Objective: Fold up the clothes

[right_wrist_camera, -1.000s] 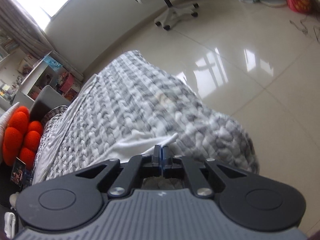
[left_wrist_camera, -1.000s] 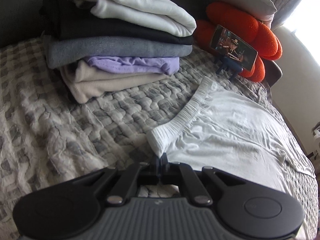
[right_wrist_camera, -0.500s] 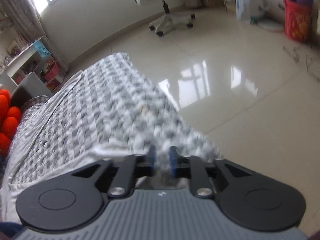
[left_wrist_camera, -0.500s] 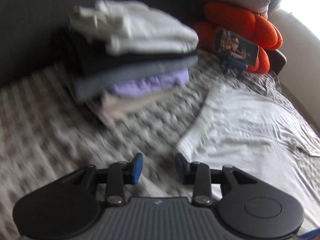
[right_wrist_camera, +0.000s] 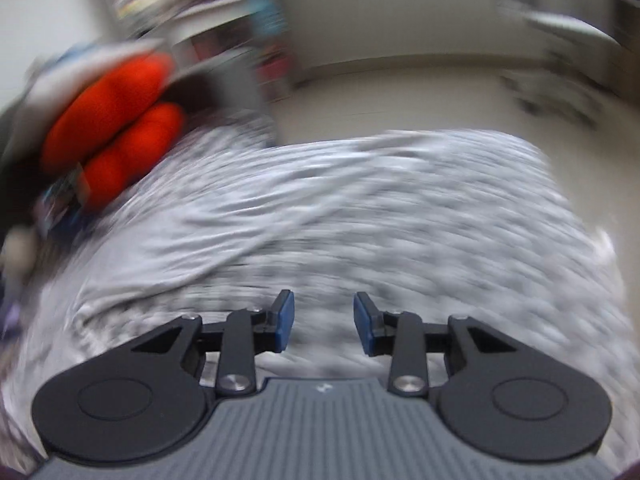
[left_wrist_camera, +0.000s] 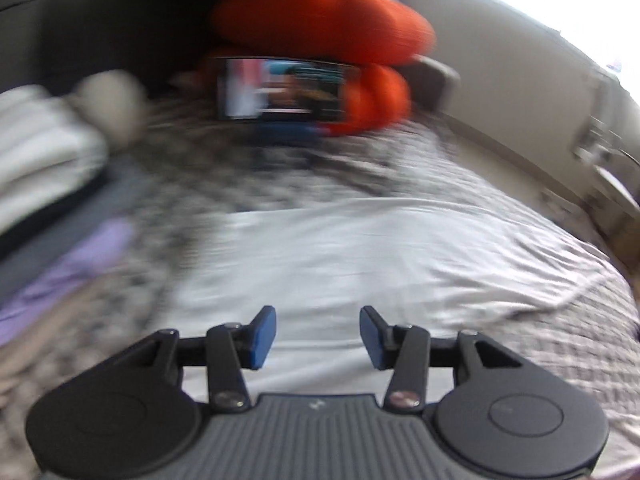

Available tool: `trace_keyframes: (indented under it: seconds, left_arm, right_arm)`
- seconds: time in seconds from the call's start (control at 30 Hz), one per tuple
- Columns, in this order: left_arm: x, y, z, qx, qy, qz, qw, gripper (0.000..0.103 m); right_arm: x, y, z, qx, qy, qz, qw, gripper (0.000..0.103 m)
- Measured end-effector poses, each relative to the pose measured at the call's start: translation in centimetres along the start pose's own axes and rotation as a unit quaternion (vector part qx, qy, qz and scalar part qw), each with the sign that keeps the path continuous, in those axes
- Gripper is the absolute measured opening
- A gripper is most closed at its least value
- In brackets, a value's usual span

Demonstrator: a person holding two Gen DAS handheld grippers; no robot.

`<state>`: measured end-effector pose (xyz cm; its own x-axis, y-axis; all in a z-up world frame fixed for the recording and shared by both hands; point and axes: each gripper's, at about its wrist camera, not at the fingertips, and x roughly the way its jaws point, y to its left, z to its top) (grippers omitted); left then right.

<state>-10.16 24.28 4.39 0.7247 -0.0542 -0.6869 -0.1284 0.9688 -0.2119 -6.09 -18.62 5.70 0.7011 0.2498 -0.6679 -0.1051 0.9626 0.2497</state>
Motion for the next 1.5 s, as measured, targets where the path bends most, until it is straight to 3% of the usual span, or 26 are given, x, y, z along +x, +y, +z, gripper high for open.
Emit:
trace_keyframes:
  seconds: [0.17, 0.27, 0.33, 0.4, 0.6, 0.7, 0.83, 0.9, 1.0, 1.07, 1.17, 1.2, 1.37, 1.5]
  left_arm:
    - [2.2, -5.6, 0.7, 0.029, 0.004, -0.061, 0.9977, 0.047]
    - [3.5, -7.9, 0.2, 0.065, 0.019, -0.076, 0.9948, 0.047]
    - [4.2, -8.7, -0.7, 0.083, 0.034, -0.078, 0.9929, 0.047]
    - [4.5, -8.9, -1.6, 0.096, 0.041, -0.074, 0.9918, 0.047]
    - [3.8, -9.6, -2.1, 0.128, 0.025, -0.071, 0.9890, 0.044]
    - [4.2, -10.3, -1.5, 0.137, 0.014, -0.057, 0.9889, 0.030]
    - [5.0, -11.1, -1.4, 0.147, 0.011, -0.061, 0.9872, 0.023]
    - [5.3, -11.1, -1.8, 0.153, 0.012, -0.056, 0.9865, 0.018]
    - [5.2, -10.9, -2.0, 0.153, 0.012, -0.058, 0.9865, 0.013]
    - [5.2, -10.7, -2.1, 0.153, 0.012, -0.059, 0.9864, 0.011]
    - [5.2, -10.4, -2.3, 0.153, 0.012, -0.060, 0.9863, 0.010]
    - [5.2, -10.5, -2.3, 0.154, 0.011, -0.060, 0.9862, 0.010]
    - [5.2, -10.1, -2.6, 0.153, 0.006, -0.067, 0.9860, 0.010]
    - [5.2, -10.0, -2.7, 0.161, 0.003, -0.074, 0.9841, 0.010]
  right_arm:
    - [5.8, 5.5, 2.6, -0.063, 0.027, 0.046, 0.997, 0.037]
    - [8.8, 8.3, 3.2, -0.102, 0.054, 0.072, 0.991, 0.037]
    - [10.4, 9.4, 2.8, -0.137, 0.072, 0.067, 0.986, 0.037]
    - [11.2, 9.7, 2.3, -0.162, 0.061, 0.056, 0.983, 0.037]
    - [12.4, 9.0, 3.9, -0.131, 0.056, 0.032, 0.989, 0.037]
    - [12.6, 9.2, 4.2, -0.134, 0.055, 0.020, 0.989, 0.035]
    - [11.7, 10.2, 4.7, -0.117, 0.046, 0.041, 0.991, 0.036]
    - [11.7, 11.5, 4.4, -0.147, 0.053, 0.060, 0.986, 0.036]
    - [12.8, 12.8, 3.0, -0.219, 0.060, 0.050, 0.973, 0.038]
    - [13.4, 12.2, 3.9, -0.205, 0.055, 0.049, 0.976, 0.039]
    - [14.8, 10.6, 6.0, -0.171, 0.049, 0.008, 0.984, 0.041]
    - [15.3, 10.0, 6.7, -0.161, 0.047, -0.008, 0.986, 0.055]
    - [16.9, 6.0, 9.9, -0.070, 0.037, -0.069, 0.994, 0.055]
    - [18.1, 4.0, 11.9, -0.048, 0.038, -0.096, 0.994, 0.055]
